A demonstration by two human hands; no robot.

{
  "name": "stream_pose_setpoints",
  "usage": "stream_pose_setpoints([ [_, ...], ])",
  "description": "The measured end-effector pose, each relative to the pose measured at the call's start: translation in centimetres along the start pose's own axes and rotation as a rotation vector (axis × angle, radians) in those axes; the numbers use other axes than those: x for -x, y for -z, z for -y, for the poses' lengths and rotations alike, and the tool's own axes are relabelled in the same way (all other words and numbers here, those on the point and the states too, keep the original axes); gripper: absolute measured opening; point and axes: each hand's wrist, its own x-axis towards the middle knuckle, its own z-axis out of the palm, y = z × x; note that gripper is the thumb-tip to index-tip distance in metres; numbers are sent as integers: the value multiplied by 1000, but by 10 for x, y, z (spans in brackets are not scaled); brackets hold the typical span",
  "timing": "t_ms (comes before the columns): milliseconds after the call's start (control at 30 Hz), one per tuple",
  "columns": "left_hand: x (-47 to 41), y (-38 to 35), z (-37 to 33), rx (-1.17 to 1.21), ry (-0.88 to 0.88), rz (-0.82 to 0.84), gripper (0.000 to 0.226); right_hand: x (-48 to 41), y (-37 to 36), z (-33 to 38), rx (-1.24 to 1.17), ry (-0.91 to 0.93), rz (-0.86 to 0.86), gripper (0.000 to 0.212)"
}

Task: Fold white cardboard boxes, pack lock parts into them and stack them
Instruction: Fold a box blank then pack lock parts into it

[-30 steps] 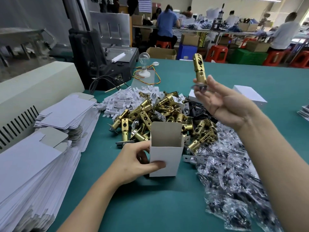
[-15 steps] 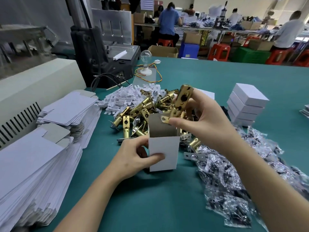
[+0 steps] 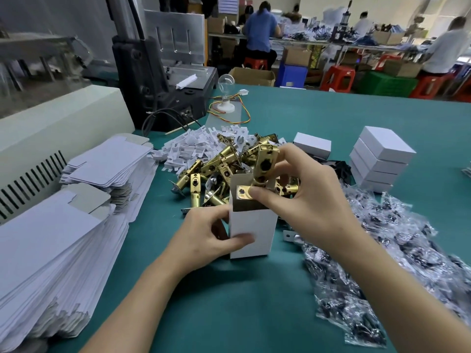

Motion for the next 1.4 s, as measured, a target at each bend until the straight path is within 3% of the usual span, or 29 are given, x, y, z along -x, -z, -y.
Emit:
stream_pose_setpoints([
  [167,1,1,1,-10,26,-7,23,2,-9,-5,108,12,29,32],
  [433,-1,2,5,-13,12,7,26,-5,-3,-16,52,12,-35,17],
  [833,-1,3,9,-3,25,35,28,-21,9,-19,-83,-64,178,13],
  [1233,-2,3,8,4,39,45,28,-16,25,-25,243,62,392,16],
  [1400,-2,4,6,-1,39,49,26,-14,21,-22,295,126,402,10],
])
